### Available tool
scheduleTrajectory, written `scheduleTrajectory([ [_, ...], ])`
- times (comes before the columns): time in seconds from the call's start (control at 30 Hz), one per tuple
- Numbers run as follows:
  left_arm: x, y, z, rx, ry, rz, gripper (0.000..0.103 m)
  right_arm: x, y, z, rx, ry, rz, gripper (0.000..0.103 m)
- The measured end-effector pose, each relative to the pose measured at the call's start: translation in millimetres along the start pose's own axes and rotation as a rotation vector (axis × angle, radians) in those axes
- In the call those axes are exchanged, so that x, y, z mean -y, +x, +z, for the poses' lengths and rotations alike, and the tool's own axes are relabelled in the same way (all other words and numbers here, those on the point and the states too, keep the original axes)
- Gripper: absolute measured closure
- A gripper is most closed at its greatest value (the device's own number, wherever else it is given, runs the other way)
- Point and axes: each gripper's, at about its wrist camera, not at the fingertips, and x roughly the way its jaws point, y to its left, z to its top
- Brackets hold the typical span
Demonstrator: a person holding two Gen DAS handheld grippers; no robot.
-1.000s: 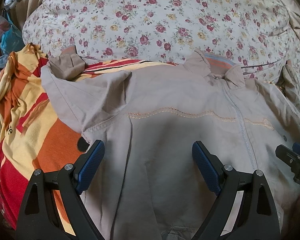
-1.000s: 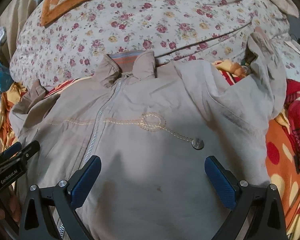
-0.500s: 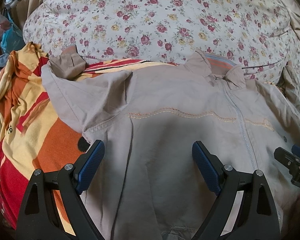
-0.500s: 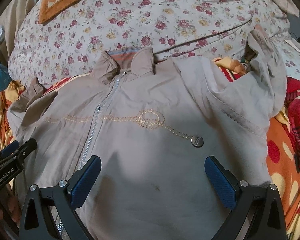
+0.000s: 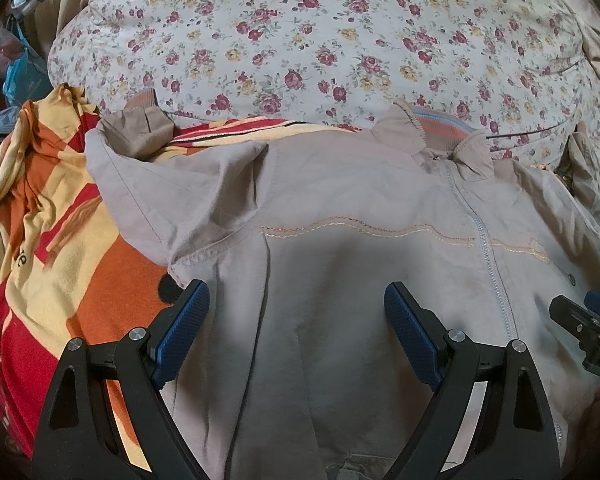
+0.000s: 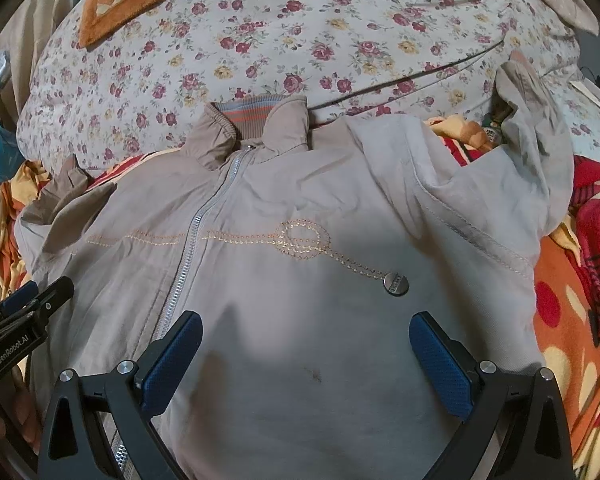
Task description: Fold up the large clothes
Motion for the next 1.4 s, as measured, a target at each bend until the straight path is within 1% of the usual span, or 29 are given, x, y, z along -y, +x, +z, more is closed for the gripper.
scheduleTrajectory([
  [0.13,-0.5,-0.7,1.3,0.001,-0.008,-0.008,0.014,-0.1,0.0,-0.5,-0.001,0.000,0.001,0.001],
  [0.23,-4.4,-1.7,3.8,-0.005,-0.031,-0.031,0.014,-0.2,0.9,-0.2,-0.007,-0.002,0.004,0.001],
  [0.37,-15.0,-2.1,8.5,-0.034,-0.087,-0.102,0.014,-1.2,1.7,-0.3,-0.015,-0.009,0.012,0.001],
  [0.47,-31.4,-5.1,18.6,-0.054,-0.148,-0.170,0.014,-1.6,1.3,0.0,-0.019,-0.012,0.022,0.001],
  [0.5,-37.1,-6.4,21.7,-0.056,-0.165,-0.181,0.014,-1.5,1.3,-0.4,-0.022,-0.012,0.024,0.001],
  [0.57,-51.4,-9.0,29.9,-0.056,-0.204,-0.164,0.014,-1.1,1.9,-1.6,-0.028,-0.014,0.028,0.001],
  [0.6,-62.3,-10.3,34.1,-0.049,-0.231,-0.137,0.014,-1.2,2.7,-1.8,-0.031,-0.017,0.027,0.001],
  [0.7,-84.7,-10.2,33.3,-0.034,-0.301,-0.094,0.014,-2.7,4.1,-1.4,-0.036,-0.027,0.019,0.000],
  [0.77,-93.1,-6.8,30.2,-0.051,-0.323,-0.079,0.014,-3.8,3.8,-1.3,-0.036,-0.032,0.023,0.001],
  [0.97,-92.9,-8.5,25.8,-0.031,-0.264,-0.013,0.014,-4.5,3.4,0.1,-0.045,-0.037,0.035,0.001],
  [1.1,-98.0,-5.9,26.4,-0.036,-0.265,-0.006,0.014,-4.7,2.2,-0.6,-0.049,-0.038,0.044,0.001],
  [1.2,-111.1,-2.5,33.3,-0.061,-0.287,-0.023,0.014,-3.6,1.8,-1.8,-0.048,-0.040,0.046,0.001],
  [1.3,-142.4,-1.5,51.8,-0.063,-0.338,-0.042,0.014,-2.9,2.1,-3.2,-0.047,-0.049,0.045,0.000],
  [1.37,-164.4,2.8,66.5,-0.065,-0.370,-0.037,0.014,-2.8,3.1,-4.6,-0.043,-0.056,0.044,0.000],
  [1.4,-181.9,6.8,77.2,-0.050,-0.399,-0.020,0.014,-2.9,4.2,-5.0,-0.042,-0.060,0.041,0.000],
])
